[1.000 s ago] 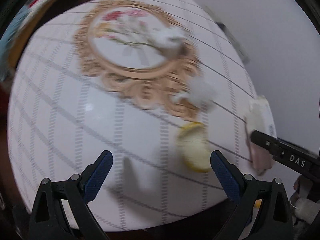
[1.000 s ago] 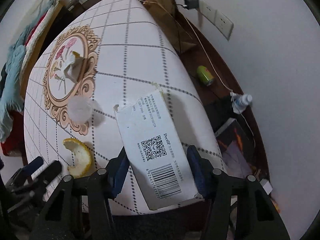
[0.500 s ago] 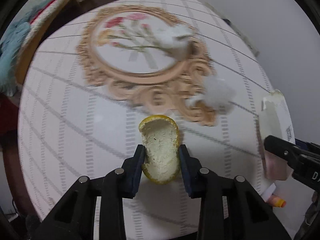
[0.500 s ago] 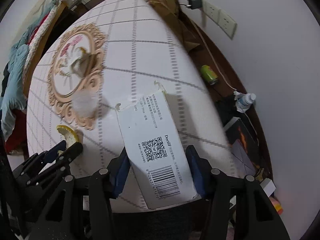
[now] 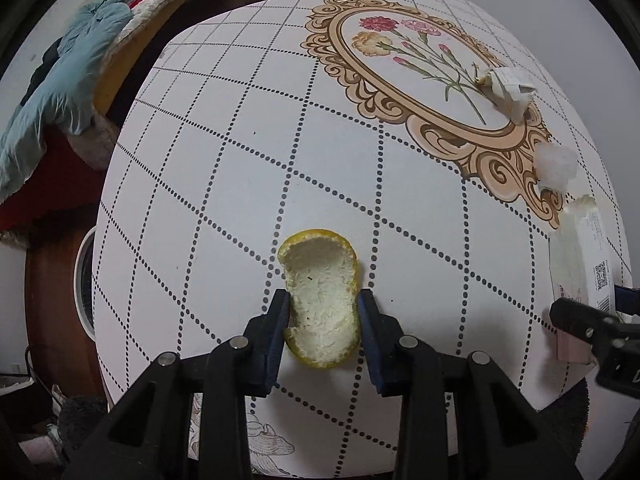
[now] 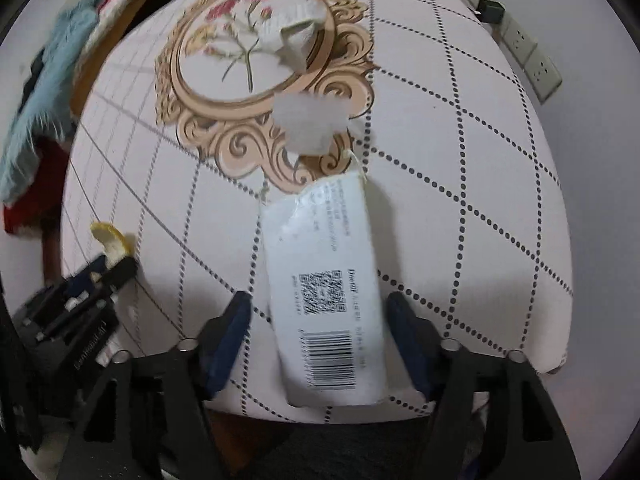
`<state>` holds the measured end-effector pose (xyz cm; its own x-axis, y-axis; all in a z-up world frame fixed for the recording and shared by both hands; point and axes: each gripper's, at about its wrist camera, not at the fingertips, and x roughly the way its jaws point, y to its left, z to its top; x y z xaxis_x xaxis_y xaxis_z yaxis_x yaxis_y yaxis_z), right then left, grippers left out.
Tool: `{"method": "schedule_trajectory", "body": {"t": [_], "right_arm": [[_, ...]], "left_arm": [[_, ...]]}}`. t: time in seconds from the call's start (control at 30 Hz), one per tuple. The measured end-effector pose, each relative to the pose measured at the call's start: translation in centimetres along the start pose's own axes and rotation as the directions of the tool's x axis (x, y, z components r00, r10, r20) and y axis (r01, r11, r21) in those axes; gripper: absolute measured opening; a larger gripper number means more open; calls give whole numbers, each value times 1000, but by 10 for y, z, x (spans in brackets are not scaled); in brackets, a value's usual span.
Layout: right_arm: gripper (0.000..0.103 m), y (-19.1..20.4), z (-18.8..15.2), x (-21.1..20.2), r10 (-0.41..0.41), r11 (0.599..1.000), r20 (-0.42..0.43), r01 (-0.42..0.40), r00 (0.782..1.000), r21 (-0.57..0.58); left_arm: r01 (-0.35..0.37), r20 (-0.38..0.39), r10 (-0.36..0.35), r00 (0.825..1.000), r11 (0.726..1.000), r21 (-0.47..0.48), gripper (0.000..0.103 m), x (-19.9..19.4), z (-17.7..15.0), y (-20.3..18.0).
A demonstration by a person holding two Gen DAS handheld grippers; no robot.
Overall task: Collect trash
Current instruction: 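Carry the orange peel and barcode box over the bin with both tools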
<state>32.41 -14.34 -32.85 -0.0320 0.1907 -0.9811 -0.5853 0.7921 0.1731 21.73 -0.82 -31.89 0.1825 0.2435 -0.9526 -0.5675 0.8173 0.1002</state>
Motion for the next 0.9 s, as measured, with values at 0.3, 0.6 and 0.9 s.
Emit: {"method": "schedule_trajectory", "body": {"t": [0.3, 0.6, 0.9], "right_arm": [[54, 8, -16, -1, -108, 994, 101, 109, 989, -5], [48, 0, -27, -22, -37, 997, 158, 26, 987, 74], [48, 58, -21, -85, 66, 998, 288, -70, 955, 4]], "left_arm": [[6, 15, -6, 1000, 1000, 6, 31, 0, -6, 16], [25, 95, -22, 995, 999, -22, 31, -32, -3, 27], [29, 277, -11, 961, 998, -63, 31, -126, 4, 90]]}}
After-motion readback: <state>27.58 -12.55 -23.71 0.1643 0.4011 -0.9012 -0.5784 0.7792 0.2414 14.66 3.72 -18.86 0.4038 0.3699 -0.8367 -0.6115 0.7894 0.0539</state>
